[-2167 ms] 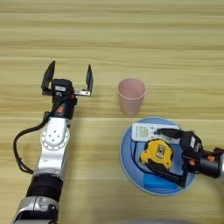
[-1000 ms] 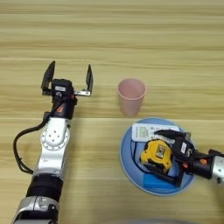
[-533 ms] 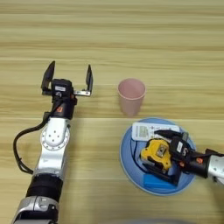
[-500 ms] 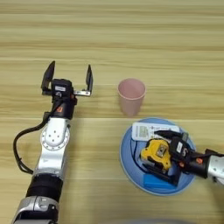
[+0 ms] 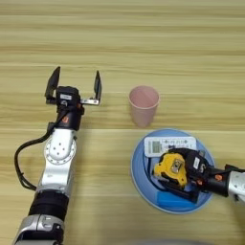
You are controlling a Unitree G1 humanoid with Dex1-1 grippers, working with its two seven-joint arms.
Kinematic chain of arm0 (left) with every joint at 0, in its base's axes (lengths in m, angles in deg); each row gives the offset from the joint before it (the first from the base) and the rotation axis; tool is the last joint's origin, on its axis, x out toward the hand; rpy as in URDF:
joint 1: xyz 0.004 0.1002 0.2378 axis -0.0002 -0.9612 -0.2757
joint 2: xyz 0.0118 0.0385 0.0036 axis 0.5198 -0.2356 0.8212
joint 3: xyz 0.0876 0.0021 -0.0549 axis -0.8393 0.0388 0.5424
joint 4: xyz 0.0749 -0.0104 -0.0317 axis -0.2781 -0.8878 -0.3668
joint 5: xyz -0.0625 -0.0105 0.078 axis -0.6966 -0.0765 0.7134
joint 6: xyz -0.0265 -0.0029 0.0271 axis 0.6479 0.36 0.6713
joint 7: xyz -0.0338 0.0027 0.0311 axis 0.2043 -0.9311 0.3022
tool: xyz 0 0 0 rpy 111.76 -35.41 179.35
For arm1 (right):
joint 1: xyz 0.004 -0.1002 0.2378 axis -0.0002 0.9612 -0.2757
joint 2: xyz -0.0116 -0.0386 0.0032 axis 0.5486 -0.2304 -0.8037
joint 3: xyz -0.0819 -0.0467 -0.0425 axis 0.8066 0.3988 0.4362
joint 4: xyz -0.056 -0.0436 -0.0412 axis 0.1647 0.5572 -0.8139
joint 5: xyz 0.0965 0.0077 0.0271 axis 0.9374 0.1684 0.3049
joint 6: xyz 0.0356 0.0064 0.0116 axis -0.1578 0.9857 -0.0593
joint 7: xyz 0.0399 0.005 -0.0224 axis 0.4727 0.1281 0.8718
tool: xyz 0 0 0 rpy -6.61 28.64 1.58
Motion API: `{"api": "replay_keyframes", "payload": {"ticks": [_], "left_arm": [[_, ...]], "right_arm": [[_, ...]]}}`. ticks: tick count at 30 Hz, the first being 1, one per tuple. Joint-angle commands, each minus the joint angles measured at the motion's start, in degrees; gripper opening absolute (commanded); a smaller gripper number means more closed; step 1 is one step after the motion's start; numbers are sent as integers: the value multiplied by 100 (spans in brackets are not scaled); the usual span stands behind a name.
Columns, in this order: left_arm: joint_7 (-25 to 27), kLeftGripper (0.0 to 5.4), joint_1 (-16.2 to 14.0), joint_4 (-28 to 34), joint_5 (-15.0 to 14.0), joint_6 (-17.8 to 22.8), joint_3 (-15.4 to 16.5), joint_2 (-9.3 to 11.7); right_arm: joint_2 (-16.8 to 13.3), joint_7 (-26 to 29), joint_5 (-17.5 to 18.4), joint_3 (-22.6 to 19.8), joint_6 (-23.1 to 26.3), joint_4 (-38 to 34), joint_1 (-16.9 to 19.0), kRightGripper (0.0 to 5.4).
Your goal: Move the objects on the table
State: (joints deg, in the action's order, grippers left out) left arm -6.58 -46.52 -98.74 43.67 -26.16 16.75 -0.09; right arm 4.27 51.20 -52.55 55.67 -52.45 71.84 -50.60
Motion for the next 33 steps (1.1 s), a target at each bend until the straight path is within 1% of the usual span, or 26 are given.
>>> {"api": "replay_keyframes", "payload": {"ticks": [1,9,17,25,31,33], "left_arm": [[-34,540,31,-13,34,-68,-2,-2],[-40,540,43,-28,39,-67,-4,-7],[-42,540,54,-43,44,-67,-12,-16],[-50,540,71,-66,53,-64,-22,-27],[-55,540,77,-67,58,-59,-31,-36],[-58,540,78,-70,60,-64,-32,-39]], "right_arm": [[-66,43,-16,10,58,35,25,421],[-46,63,81,-75,67,-36,-3,421],[-89,286,512,-231,175,-439,43,420],[-89,584,1306,-436,610,-986,114,420],[-70,730,2081,-695,1142,-1435,131,420],[-40,734,2422,-805,1379,-1593,125,420]]}}
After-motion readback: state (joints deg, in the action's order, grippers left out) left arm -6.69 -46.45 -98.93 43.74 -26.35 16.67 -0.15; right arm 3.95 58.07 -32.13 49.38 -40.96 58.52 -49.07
